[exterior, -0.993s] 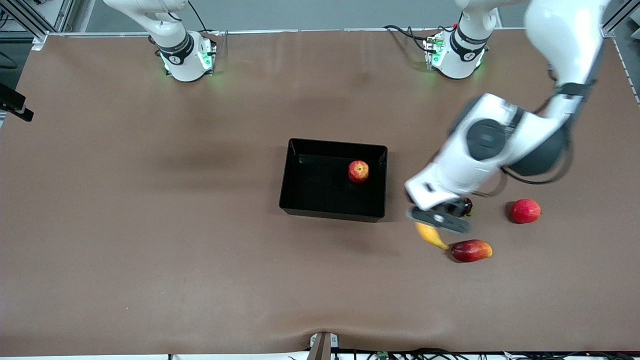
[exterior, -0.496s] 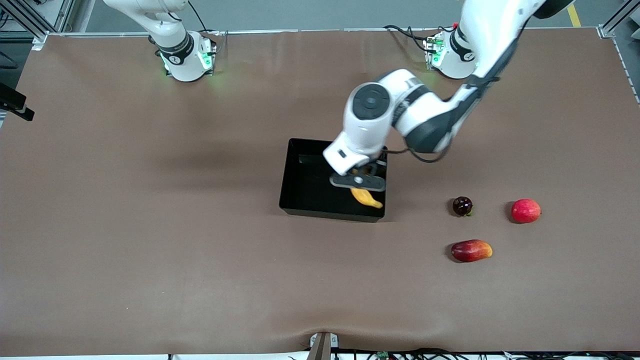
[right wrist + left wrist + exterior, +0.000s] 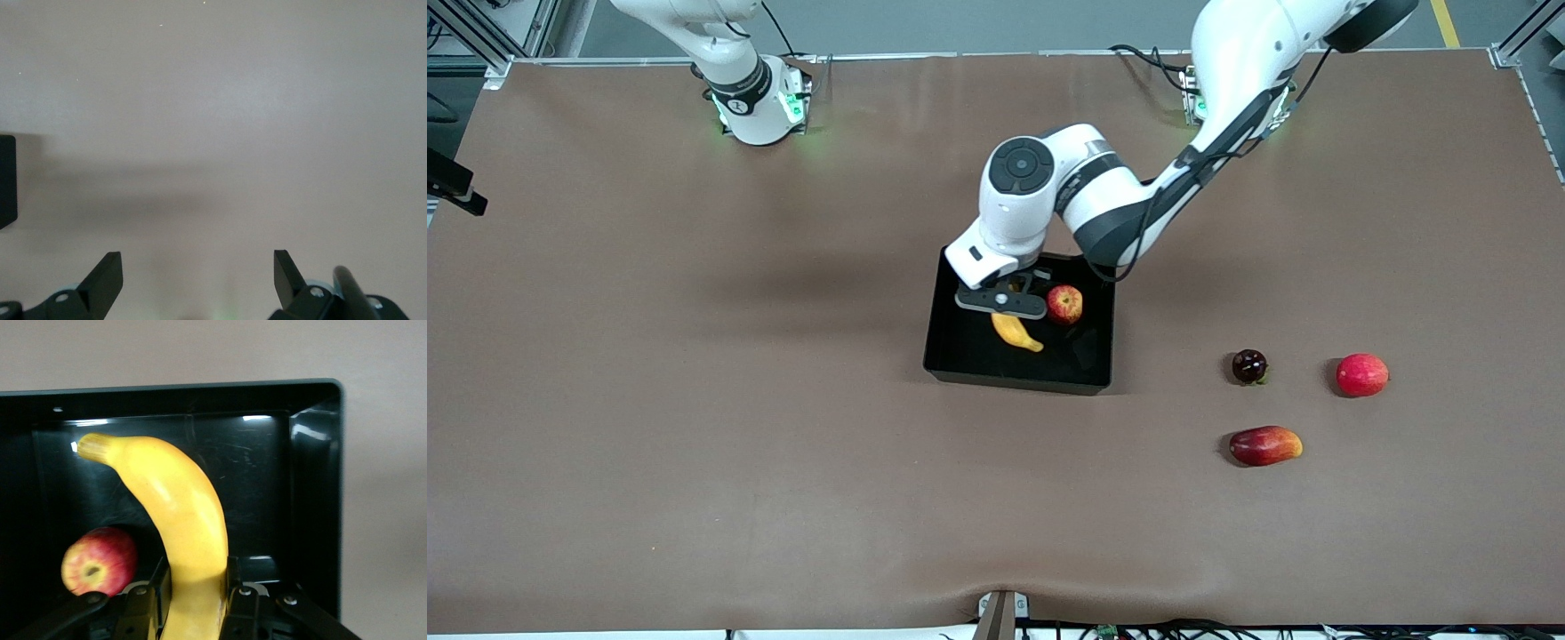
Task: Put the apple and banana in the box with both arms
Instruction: 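Carry the banana over the box with the left gripper, then lower the banana into the box beside the apple and release it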
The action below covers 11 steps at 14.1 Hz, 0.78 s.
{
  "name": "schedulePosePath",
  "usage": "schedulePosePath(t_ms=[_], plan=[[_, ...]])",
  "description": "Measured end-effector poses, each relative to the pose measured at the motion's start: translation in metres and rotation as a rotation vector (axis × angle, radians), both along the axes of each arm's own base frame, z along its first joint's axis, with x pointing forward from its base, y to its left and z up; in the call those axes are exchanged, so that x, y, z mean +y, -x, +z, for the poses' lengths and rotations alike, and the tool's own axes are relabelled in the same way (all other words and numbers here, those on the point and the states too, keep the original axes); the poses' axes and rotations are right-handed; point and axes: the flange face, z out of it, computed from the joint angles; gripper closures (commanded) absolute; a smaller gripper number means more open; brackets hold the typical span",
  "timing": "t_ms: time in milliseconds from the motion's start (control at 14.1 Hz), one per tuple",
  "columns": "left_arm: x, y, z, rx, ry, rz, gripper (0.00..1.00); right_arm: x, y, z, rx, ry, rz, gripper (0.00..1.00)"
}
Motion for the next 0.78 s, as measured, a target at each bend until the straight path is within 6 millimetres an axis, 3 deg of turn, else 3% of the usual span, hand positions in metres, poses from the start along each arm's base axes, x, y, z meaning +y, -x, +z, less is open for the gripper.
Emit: schedulePosePath(t_ms=[354, 780], plan=[[-0.029, 0.02, -0.042, -0.046, -0.036, -0.006, 1.0, 0.033, -0.004, 0.002, -0.004, 0.001, 0.055, 0.0], [-0.03, 0.013, -0.062, -0.057, -0.012, -0.001, 1.0, 0.031, -0.003, 0.002, -0.003, 0.002, 0.046, 0.0]])
